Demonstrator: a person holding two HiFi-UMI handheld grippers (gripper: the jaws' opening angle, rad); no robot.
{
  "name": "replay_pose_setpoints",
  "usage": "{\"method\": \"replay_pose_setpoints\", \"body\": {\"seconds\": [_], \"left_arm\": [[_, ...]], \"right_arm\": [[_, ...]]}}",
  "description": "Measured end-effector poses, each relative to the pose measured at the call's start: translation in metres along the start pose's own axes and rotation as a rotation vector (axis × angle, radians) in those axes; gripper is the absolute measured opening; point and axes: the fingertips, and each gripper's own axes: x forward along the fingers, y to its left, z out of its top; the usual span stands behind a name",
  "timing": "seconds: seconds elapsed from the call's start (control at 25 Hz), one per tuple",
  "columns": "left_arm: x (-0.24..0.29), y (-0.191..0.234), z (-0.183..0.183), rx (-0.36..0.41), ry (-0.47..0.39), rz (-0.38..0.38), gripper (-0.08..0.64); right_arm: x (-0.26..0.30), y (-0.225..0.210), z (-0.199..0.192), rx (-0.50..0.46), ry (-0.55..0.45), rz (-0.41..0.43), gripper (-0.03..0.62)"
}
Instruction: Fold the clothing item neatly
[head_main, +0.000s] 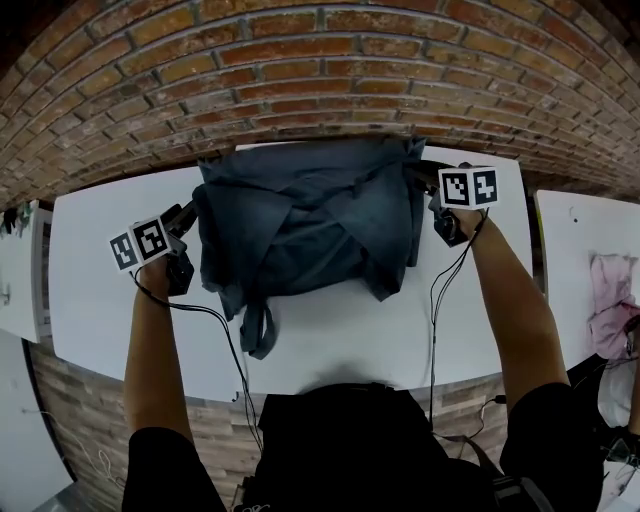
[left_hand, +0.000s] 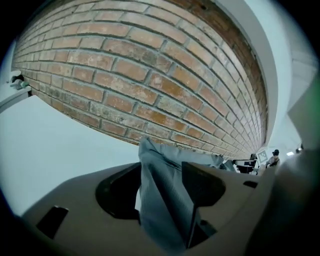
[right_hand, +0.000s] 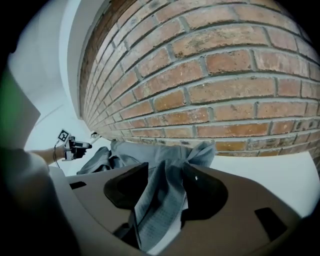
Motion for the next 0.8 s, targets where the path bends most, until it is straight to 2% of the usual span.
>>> {"method": "replay_pose_setpoints", "body": {"seconds": [0.16, 0.36, 0.48, 0.6, 0.72, 0.76, 0.8], "left_arm": [[-0.033, -0.005, -0.031, 0.036, 0.055, -0.036, 0.259], [-0.055, -0.005, -0.11, 0.073, 0.244, -0.054, 0.273], [-0.056, -0.001, -0.14, 0.015, 0.29, -0.061, 0.281], [-0.05, -0.003, -0.152, -0.076, 0.298, -0.092, 0.282], [-0.043, -0.007, -0.16, -0.111, 0.344, -0.1, 0.277], [-0.042, -0.008, -0.162, -0.109, 0.357, -0.092, 0.207], [-0.041, -0.008, -0.162, -0.104, 0.362, -0.083, 0.093]], "right_arm": [[-0.039, 0.003, -0.012, 0.033, -0.064, 0.02, 0.199], [-0.074, 0.033, -0.074, 0.128, -0.037, 0.094, 0.199], [-0.081, 0.063, -0.119, 0.198, 0.018, 0.139, 0.199], [-0.083, 0.093, -0.148, 0.259, 0.059, 0.173, 0.199], [-0.076, 0.109, -0.168, 0.293, 0.105, 0.16, 0.199], [-0.074, 0.111, -0.174, 0.306, 0.117, 0.151, 0.199], [-0.072, 0.114, -0.177, 0.32, 0.126, 0.148, 0.198]]}}
